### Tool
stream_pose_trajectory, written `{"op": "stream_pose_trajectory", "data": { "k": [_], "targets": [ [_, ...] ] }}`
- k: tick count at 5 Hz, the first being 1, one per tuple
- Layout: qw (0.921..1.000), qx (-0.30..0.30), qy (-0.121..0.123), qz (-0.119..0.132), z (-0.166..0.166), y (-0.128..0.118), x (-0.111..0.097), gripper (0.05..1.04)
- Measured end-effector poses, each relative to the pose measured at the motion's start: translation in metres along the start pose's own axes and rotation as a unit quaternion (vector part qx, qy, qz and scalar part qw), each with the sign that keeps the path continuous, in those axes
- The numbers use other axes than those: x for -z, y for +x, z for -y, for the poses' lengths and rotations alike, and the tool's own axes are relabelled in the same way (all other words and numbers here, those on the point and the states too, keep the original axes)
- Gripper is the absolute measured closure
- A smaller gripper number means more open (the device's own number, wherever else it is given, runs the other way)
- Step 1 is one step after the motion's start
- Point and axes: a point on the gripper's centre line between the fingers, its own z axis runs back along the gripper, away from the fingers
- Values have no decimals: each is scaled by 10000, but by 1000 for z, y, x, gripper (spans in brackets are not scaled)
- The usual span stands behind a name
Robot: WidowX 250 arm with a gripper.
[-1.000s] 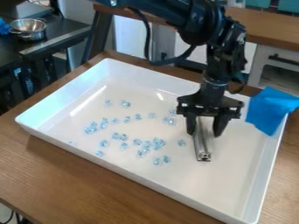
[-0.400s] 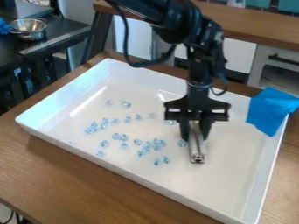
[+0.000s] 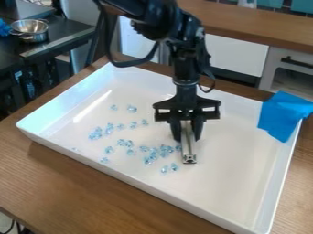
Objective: Sweep into pile
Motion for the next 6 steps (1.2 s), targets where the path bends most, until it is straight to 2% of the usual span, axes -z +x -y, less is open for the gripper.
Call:
{"op": "stream_pose_trajectory", "data": {
  "k": [1, 2, 4, 5, 6],
  "targets": [
    [9998, -117, -155, 67, -26, 6, -3, 702],
    [9994, -230, -273, 33, -57, 9, -6, 702],
    [9972, -509, -471, -263, -118, 21, -22, 702],
    [9967, -573, -536, -224, -152, 28, -25, 702],
    [9971, -482, -586, -68, -183, 26, -27, 702]
  ]
}}
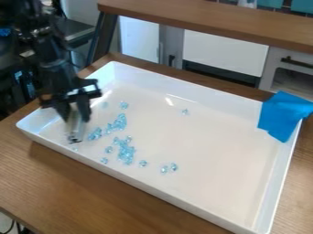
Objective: Sweep into pile
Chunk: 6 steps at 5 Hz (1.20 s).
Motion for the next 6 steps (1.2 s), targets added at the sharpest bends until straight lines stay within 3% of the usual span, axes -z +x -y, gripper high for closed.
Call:
{"op": "stream_pose_trajectory", "data": {
  "k": [1, 2, 3, 4, 6],
  "targets": [
    [9993, -28, -325, -200, -4, -4, -14, 702],
    [9958, -382, -790, -279, 21, 6, -38, 702],
    [9915, -607, -1098, -334, 74, 9, -56, 702],
    [9937, -428, -986, -308, 130, -5, -49, 702],
    [9956, -324, -872, 114, 196, -20, -20, 702]
  ]
}}
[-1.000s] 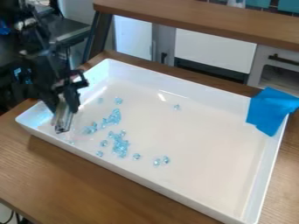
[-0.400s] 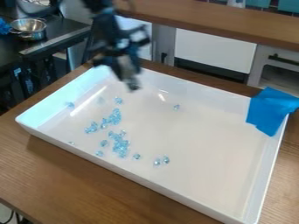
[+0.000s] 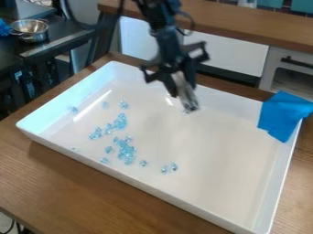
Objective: Sweep into pile
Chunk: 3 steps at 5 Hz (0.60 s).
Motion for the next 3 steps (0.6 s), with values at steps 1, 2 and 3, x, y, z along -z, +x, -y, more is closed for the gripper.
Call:
{"op": "stream_pose_trajectory", "data": {
  "k": [1, 2, 3],
  "targets": [
    [9998, 42, 115, 126, 23, -2, 20, 702],
    [9990, 78, 384, 224, 23, -2, 45, 702],
    [9975, 177, 546, 400, 14, 8, 56, 702]
  ]
}}
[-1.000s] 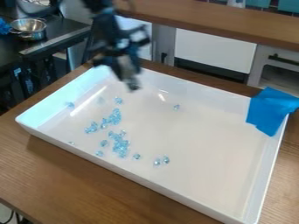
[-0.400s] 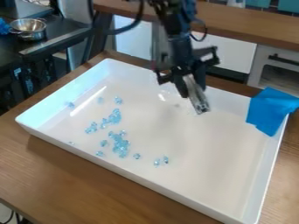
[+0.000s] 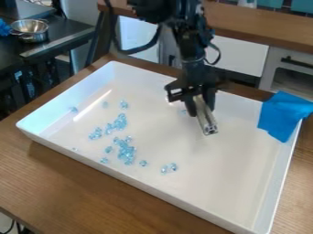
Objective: Sweep into pile
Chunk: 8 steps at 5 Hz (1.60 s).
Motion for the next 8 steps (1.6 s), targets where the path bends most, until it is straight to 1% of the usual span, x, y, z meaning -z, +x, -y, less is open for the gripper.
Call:
{"op": "stream_pose_trajectory", "data": {
  "k": [1, 2, 3, 4, 5, 6, 7, 8],
  "targets": [
    [9997, -3, 140, 222, -16, 13, 11, 702],
    [9990, -15, 217, 389, -29, 24, 14, 702],
    [9990, -98, 243, 361, -43, 30, 15, 702],
    [9982, -464, 314, 191, -74, 43, 10, 702],
    [9924, -1155, 421, -42, -113, 60, -3, 702],
    [9847, -1653, 493, -236, -141, 68, -15, 702],
    [9771, -2023, 571, -315, -162, 71, -20, 702],
    [9756, -2065, 747, -33, -177, 56, -18, 702]
  ]
}}
